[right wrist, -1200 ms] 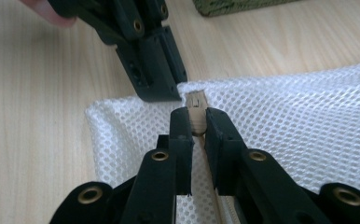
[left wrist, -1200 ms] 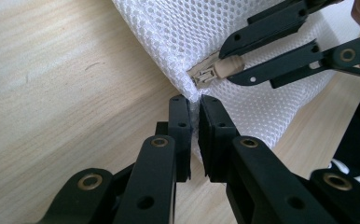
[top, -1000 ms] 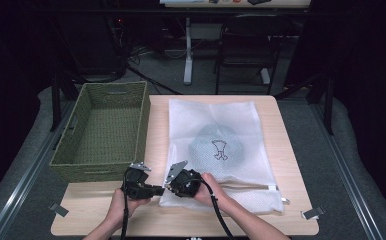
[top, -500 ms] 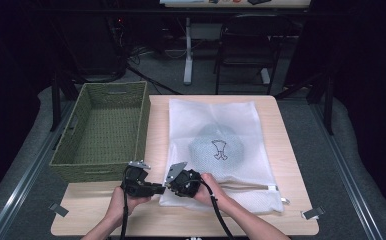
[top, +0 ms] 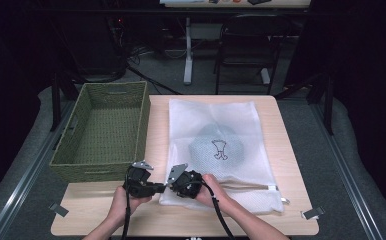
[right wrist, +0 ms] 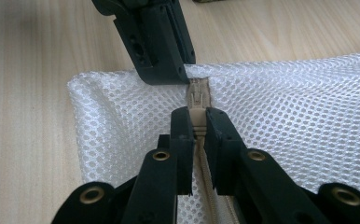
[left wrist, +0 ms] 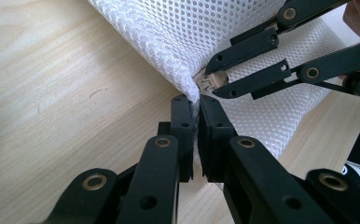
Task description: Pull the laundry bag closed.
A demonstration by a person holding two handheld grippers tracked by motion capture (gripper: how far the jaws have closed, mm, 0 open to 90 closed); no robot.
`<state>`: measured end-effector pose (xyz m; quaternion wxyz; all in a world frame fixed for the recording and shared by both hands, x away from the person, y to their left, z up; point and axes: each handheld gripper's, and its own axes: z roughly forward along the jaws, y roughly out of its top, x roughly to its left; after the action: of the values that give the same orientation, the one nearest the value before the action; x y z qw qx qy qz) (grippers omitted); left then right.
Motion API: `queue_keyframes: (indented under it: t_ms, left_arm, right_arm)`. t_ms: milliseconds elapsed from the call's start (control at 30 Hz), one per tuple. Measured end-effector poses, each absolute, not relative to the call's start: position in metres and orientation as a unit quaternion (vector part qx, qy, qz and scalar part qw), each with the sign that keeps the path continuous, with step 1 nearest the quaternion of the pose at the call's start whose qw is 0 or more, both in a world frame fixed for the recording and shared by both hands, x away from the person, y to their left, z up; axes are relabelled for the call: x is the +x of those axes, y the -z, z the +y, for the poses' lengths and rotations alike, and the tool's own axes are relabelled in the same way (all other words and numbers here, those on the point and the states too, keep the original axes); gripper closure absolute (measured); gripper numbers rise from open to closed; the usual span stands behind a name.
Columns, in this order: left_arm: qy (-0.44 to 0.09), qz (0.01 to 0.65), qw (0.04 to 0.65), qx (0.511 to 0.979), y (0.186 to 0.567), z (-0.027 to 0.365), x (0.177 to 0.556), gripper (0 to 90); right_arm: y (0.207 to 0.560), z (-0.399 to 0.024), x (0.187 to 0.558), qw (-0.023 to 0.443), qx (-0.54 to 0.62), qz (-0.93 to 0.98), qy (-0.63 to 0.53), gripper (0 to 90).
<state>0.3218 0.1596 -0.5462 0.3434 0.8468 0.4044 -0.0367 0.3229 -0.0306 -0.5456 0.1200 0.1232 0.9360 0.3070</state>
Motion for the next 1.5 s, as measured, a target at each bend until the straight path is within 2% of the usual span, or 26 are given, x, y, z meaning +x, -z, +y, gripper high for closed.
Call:
queue_keyframes:
  t_ms: [1500]
  left_arm:
    - [0.018,0.402,0.350,0.846,0.540,0.165,0.324,85.9]
  right_arm:
    - [0.547,-0.053,0.323,0.130,0.129,0.948,-0.261,82.0]
